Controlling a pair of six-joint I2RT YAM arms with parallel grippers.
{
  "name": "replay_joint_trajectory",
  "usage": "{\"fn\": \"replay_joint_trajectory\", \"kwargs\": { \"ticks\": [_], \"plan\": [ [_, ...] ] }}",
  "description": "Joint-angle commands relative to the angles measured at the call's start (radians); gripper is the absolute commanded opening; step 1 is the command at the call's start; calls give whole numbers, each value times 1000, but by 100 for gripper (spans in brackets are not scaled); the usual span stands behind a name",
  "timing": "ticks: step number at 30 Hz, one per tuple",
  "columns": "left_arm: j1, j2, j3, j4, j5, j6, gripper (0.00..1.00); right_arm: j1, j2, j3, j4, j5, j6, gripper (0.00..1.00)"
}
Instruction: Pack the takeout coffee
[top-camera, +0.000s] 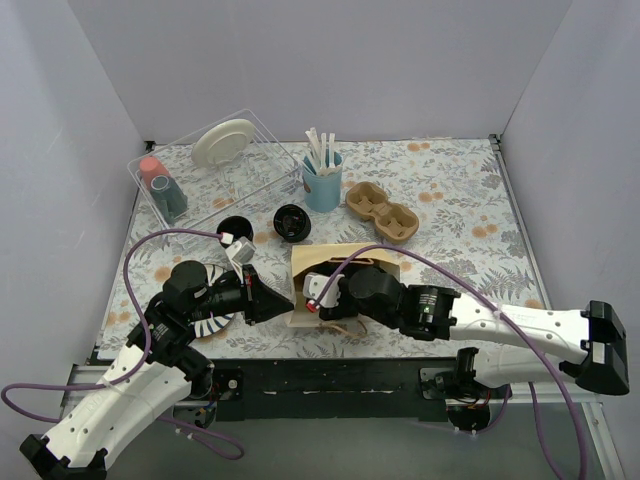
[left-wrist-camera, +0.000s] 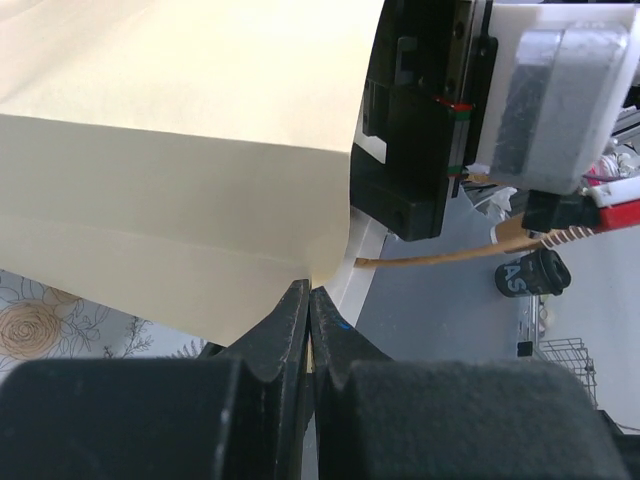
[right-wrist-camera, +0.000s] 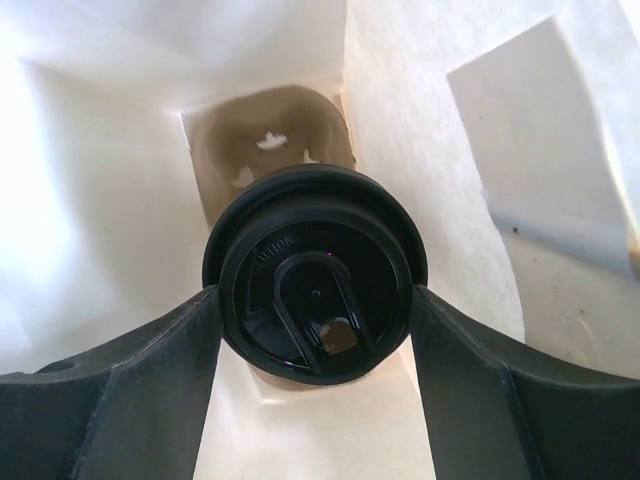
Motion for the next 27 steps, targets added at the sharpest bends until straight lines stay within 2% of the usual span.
{"fn": "replay_joint_trajectory", "kwargs": {
  "ticks": [1, 8, 27],
  "plan": [
    [-2, -7, -8, -8, -19, -4, 0, 6, 12, 12, 150, -51, -38, 34],
    [-2, -8, -2, -27, -65, -15, 0, 6, 48, -30, 265, -103, -57, 33],
    [-2, 55, 30, -88, -125, -28, 0, 6, 89, -195, 502, -57, -133, 33]
  ]
}}
